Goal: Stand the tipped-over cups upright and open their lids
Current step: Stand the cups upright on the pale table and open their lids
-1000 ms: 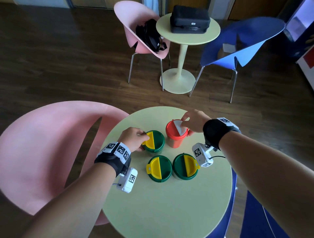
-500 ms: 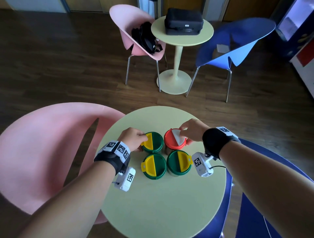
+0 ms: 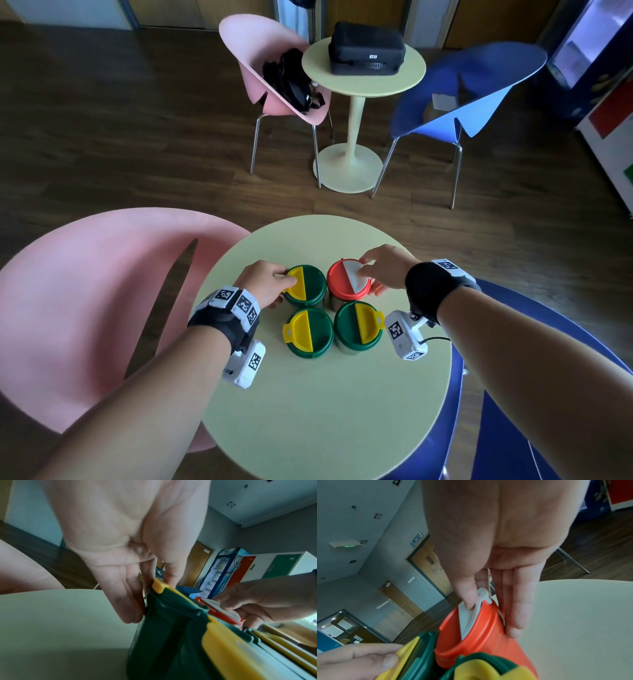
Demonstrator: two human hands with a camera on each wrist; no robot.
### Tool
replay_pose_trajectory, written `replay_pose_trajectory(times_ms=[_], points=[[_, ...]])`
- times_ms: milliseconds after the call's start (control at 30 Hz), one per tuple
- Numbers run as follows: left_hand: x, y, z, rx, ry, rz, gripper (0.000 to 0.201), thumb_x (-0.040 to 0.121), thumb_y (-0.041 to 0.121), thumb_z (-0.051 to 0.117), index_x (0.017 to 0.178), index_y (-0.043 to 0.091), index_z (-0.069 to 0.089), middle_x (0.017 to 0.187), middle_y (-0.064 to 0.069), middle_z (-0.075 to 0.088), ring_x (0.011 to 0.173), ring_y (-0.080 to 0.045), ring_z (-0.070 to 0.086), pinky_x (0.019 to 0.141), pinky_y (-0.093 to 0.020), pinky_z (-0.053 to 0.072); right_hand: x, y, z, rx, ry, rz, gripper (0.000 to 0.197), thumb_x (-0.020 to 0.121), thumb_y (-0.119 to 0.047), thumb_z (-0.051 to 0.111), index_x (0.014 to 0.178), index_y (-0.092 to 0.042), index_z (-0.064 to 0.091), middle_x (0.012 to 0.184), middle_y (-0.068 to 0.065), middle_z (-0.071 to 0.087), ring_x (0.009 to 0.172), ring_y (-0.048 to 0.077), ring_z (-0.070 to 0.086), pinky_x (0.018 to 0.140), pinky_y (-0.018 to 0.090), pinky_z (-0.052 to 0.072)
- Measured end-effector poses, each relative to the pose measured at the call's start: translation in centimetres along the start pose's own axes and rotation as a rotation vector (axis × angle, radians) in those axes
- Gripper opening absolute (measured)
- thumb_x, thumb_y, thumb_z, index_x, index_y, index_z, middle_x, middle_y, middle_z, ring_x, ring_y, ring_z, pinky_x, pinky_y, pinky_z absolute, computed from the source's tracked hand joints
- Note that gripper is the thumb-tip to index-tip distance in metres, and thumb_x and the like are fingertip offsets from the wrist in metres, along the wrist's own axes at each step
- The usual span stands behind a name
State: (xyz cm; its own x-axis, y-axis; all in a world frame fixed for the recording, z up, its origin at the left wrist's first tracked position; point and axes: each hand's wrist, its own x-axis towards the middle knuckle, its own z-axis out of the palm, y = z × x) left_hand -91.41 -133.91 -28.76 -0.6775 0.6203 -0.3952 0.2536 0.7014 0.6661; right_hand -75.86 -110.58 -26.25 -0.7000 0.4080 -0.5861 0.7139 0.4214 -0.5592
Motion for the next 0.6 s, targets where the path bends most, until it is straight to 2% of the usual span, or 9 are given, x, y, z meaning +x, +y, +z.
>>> replay_pose_trajectory(times_ms=[100, 167, 300, 367, 467, 600], points=[[-0.2, 0.0, 0.1, 0.047, -0.021, 0.024, 0.026, 0.081, 0.048, 0.070, 0.095, 0.027, 0.077, 0.083, 0.000, 0.076, 0.066, -0.020, 0.073, 0.058, -0.037, 0.064, -0.1, 0.1, 0.3, 0.003, 0.000, 0.000, 0.037, 0.098, -0.028, 0.059, 0.133, -0.017, 0.060, 0.081, 0.008, 0.079, 0.069, 0.018, 0.078, 0.083, 0.035, 0.062], [-0.1, -0.1, 0.2, 0.065, -0.008, 0.045, 0.031, 0.075, 0.054, 0.070, 0.088, 0.027, 0.077, 0.076, 0.002, 0.075, 0.062, -0.019, 0.073, 0.060, -0.039, 0.064, -0.1, 0.3, 0.4, 0.012, 0.013, -0.005, 0.037, 0.098, -0.029, 0.059, 0.132, -0.017, 0.059, 0.081, 0.008, 0.079, 0.069, 0.017, 0.078, 0.084, 0.035, 0.062], [-0.2, -0.1, 0.7, 0.087, 0.048, 0.060, 0.028, 0.079, 0.051, 0.071, 0.081, 0.024, 0.076, 0.069, 0.005, 0.075, 0.059, -0.013, 0.073, 0.066, -0.037, 0.063, -0.2, 0.4, 0.4, -0.013, 0.068, -0.011, 0.032, 0.098, -0.026, 0.055, 0.127, -0.016, 0.064, 0.078, 0.008, 0.080, 0.068, 0.013, 0.078, 0.077, 0.024, 0.055], [-0.3, 0.0, 0.8, 0.120, 0.067, 0.067, 0.027, 0.082, 0.050, 0.071, 0.083, 0.023, 0.076, 0.068, 0.005, 0.074, 0.061, -0.013, 0.071, 0.065, -0.032, 0.059, -0.3, 0.4, 0.4, -0.033, 0.087, -0.018, 0.031, 0.098, -0.026, 0.054, 0.125, -0.017, 0.065, 0.077, 0.007, 0.080, 0.071, 0.012, 0.078, 0.081, 0.022, 0.054], [-0.4, 0.1, 0.9, 0.140, 0.094, 0.069, 0.028, 0.084, 0.049, 0.070, 0.086, 0.021, 0.075, 0.069, 0.006, 0.072, 0.063, -0.012, 0.068, 0.058, -0.026, 0.048, -0.3, 0.5, 0.6, -0.051, 0.114, -0.028, 0.032, 0.097, -0.026, 0.054, 0.125, -0.018, 0.066, 0.074, 0.004, 0.080, 0.072, 0.007, 0.077, 0.091, 0.026, 0.055], [-0.5, 0.0, 1.0, 0.140, 0.119, 0.063, 0.028, 0.084, 0.048, 0.070, 0.090, 0.021, 0.076, 0.070, 0.005, 0.072, 0.063, -0.011, 0.066, 0.056, -0.025, 0.041, 0.0, 0.8, 0.6, -0.051, 0.105, -0.010, 0.032, 0.097, -0.027, 0.054, 0.125, -0.018, 0.066, 0.072, 0.003, 0.079, 0.068, 0.005, 0.076, 0.093, 0.028, 0.055]])
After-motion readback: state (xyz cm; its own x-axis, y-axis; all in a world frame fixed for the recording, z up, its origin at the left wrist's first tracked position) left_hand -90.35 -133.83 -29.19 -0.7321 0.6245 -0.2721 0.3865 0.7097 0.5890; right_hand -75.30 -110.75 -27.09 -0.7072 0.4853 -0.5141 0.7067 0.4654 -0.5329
